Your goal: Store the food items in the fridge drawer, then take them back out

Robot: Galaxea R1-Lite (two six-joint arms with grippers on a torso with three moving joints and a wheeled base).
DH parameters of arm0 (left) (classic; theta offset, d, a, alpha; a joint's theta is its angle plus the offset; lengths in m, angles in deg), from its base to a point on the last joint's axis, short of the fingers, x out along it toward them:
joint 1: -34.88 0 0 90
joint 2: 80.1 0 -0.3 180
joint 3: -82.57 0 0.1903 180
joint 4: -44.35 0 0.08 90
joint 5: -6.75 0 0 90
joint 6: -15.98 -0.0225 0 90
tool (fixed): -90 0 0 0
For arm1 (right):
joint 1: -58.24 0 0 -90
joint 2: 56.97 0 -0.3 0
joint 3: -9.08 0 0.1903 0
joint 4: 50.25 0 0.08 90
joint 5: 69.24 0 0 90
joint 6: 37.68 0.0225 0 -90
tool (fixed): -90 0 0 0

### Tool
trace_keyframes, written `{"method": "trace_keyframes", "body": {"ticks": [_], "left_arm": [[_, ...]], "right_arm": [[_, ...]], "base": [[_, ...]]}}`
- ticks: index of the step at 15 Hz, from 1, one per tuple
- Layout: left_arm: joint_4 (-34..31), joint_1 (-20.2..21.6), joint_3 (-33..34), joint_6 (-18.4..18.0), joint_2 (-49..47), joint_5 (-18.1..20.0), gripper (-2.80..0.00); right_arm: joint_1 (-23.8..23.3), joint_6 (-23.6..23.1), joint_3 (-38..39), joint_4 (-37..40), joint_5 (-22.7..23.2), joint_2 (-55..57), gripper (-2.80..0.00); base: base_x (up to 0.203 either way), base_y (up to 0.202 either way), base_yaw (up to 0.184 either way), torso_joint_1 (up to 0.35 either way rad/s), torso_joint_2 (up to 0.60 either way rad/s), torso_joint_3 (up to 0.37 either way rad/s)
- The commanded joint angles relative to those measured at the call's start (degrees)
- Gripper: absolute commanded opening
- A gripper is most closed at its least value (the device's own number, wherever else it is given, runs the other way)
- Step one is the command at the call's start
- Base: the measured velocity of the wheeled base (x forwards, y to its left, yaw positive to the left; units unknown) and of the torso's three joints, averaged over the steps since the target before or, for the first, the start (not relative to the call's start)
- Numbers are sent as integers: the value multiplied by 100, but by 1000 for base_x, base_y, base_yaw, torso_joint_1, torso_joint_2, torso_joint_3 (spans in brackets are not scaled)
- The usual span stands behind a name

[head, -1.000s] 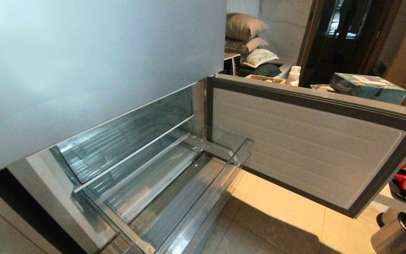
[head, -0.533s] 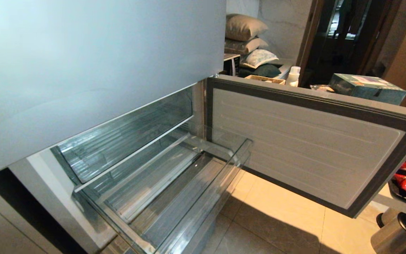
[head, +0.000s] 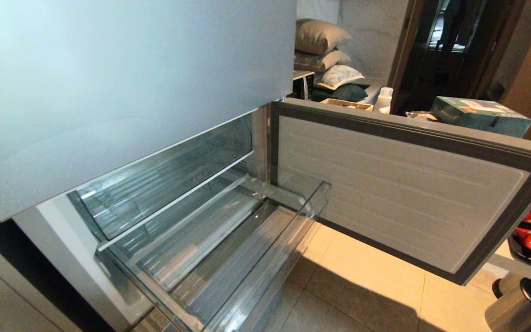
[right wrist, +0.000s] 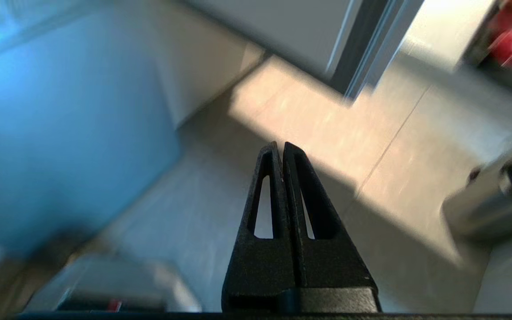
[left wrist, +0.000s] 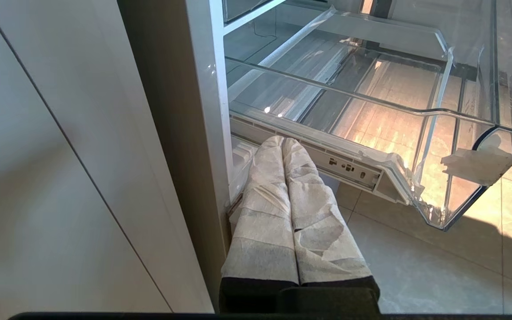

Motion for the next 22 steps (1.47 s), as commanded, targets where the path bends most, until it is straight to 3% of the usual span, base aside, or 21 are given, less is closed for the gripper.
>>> {"method": "trace_keyframes", "body": {"ticks": [1, 9, 19, 22], "left_arm": [[0, -1, 0, 1, 0, -1, -280], [0, -1, 0, 1, 0, -1, -280], [0, -1, 0, 1, 0, -1, -280], [0, -1, 0, 1, 0, -1, -280]], "right_arm": [[-99, -40, 20, 39, 8, -1082, -280], [-155, -10, 21, 48, -77, -1150, -280], [-155, 85, 21, 36, -79, -1150, -280], [-151, 129, 21, 38, -72, -698, -280]], "base": [[0, 0, 0, 0, 0, 0], [1, -4, 20, 0, 1, 1], [1, -9, 176, 2, 1, 2], [0, -8, 124, 2, 2, 4]]}}
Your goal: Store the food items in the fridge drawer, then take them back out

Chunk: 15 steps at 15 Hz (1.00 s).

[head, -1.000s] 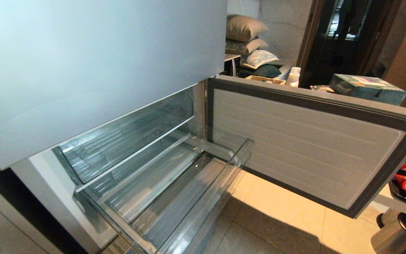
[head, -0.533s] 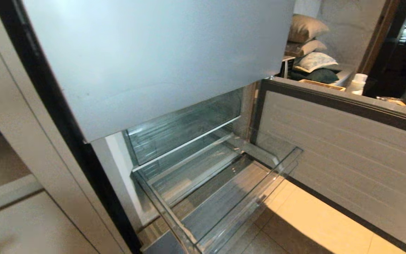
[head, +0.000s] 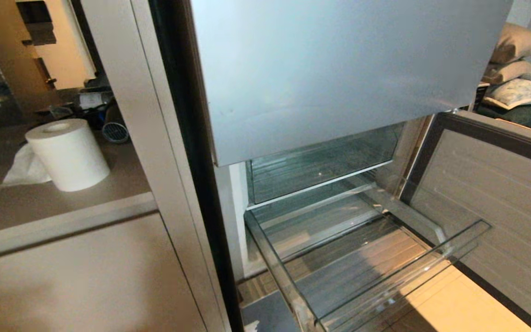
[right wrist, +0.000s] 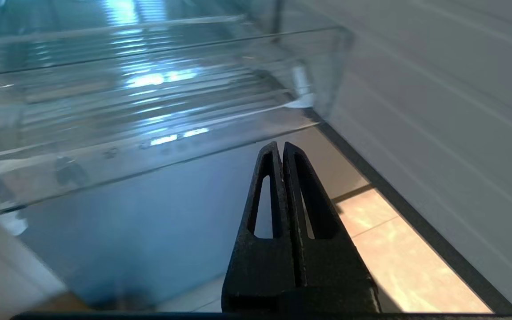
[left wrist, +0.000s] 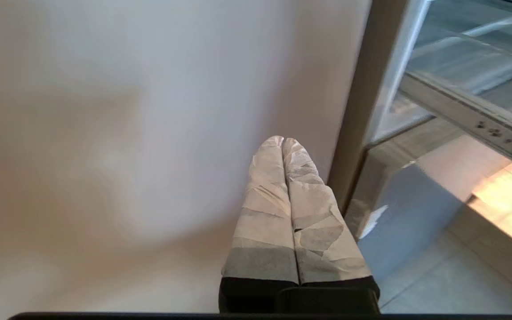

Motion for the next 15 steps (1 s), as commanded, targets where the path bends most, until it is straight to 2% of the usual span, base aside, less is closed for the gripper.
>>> {"method": "trace_keyframes", "body": {"ticks": [1, 5, 7, 11, 15], "left_arm": [[-2, 1, 0, 1, 0, -1, -280], [-2, 1, 0, 1, 0, -1, -280], [-2, 1, 0, 1, 0, -1, -280], [-2, 1, 0, 1, 0, -1, -280], [-2, 1, 0, 1, 0, -1, -280]], "right_arm": [[22, -7, 0, -28, -6, 771, -280], [281, 73, -33, -513, -93, 3091, -280], [476, 258, -137, -850, -109, 4340, -280], [999, 868, -883, -1225, -66, 6459, -280], [1168, 1064, -1764, -1338, 213, 8053, -280]], "base": [[0, 0, 0, 0, 0, 0], [0, 0, 0, 0, 0, 0], [0, 0, 0, 0, 0, 0], [0, 0, 0, 0, 0, 0], [0, 0, 0, 0, 0, 0]]}}
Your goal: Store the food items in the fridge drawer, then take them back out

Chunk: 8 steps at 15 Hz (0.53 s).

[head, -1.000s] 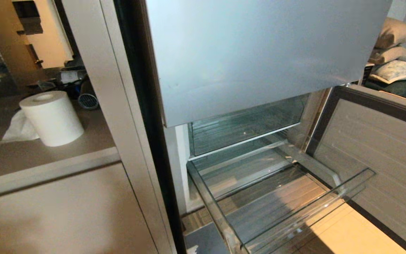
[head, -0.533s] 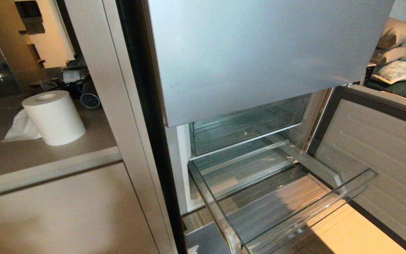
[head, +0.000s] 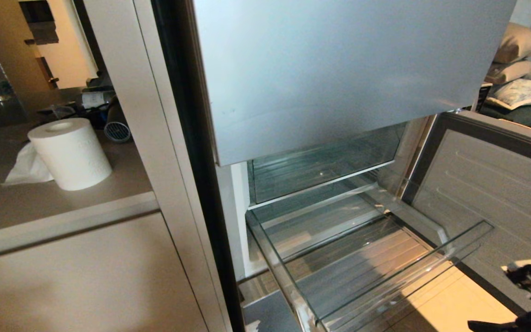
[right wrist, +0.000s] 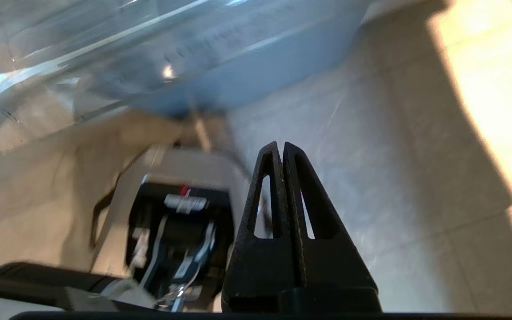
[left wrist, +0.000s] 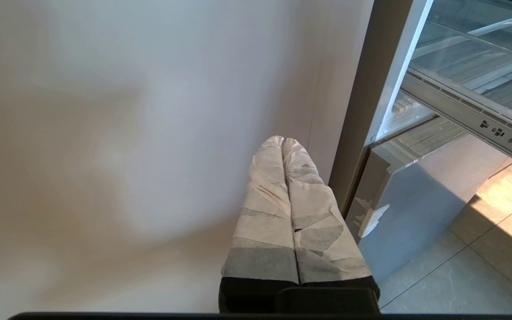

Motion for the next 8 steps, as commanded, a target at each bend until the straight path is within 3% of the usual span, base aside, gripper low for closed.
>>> {"method": "trace_keyframes", "body": {"ticks": [1, 8], "left_arm": [[0, 4, 0, 1, 0, -1, -280], [0, 4, 0, 1, 0, -1, -280]], "right_arm": [[71, 42, -605, -35, 152, 1305, -280], [121, 30, -2012, -1089, 185, 3219, -280]], "base": [[0, 0, 0, 0, 0, 0], [0, 0, 0, 0, 0, 0]]}}
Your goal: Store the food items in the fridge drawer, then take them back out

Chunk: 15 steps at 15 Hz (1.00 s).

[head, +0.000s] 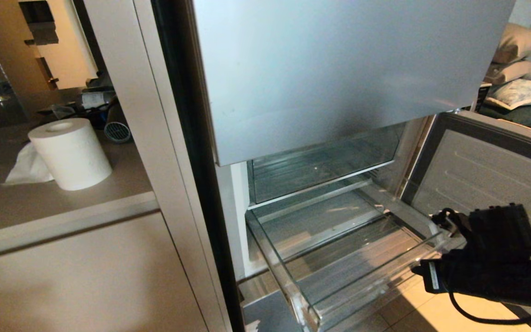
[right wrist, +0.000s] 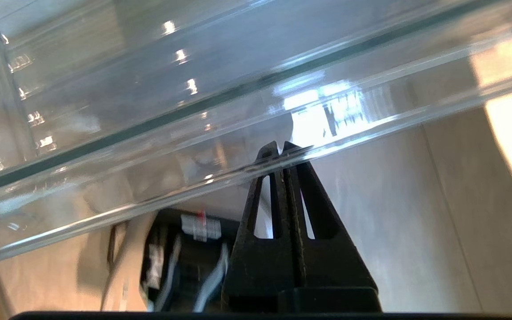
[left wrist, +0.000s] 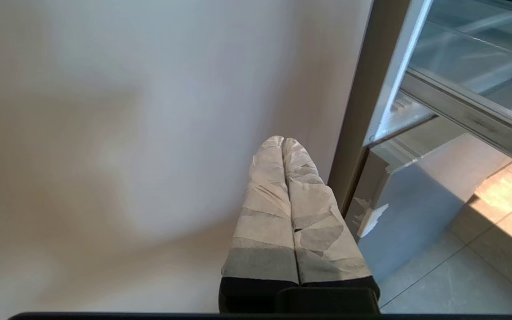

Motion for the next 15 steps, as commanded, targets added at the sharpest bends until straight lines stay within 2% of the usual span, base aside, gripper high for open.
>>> {"method": "trace_keyframes", "body": {"ticks": [1, 2, 3, 4, 5, 11, 15], "left_arm": [[0, 6, 0, 1, 0, -1, -280], [0, 6, 0, 1, 0, -1, -280], [0, 6, 0, 1, 0, -1, -280], [0, 6, 0, 1, 0, -1, -280], [0, 6, 0, 1, 0, -1, -280], [0, 6, 0, 1, 0, -1, -280], [0, 6, 0, 1, 0, -1, -280]], "right_arm": [[55, 42, -573, -321, -17, 983, -280], [143, 204, -881, -541, -18, 1193, -280], [254, 589, -1103, -839, -33, 1349, -280], [389, 1261, -1278, -1312, -114, 1429, -280], [505, 1584, -1311, -1655, -254, 1428, -280], [843, 1601, -111, -1821, -363, 117, -280], [854, 1299, 687, -1800, -357, -731, -280]], "base": [[0, 0, 0, 0, 0, 0], [0, 0, 0, 0, 0, 0], [0, 0, 0, 0, 0, 0], [0, 0, 0, 0, 0, 0], [0, 0, 0, 0, 0, 0], [0, 0, 0, 0, 0, 0], [0, 0, 0, 0, 0, 0]]}}
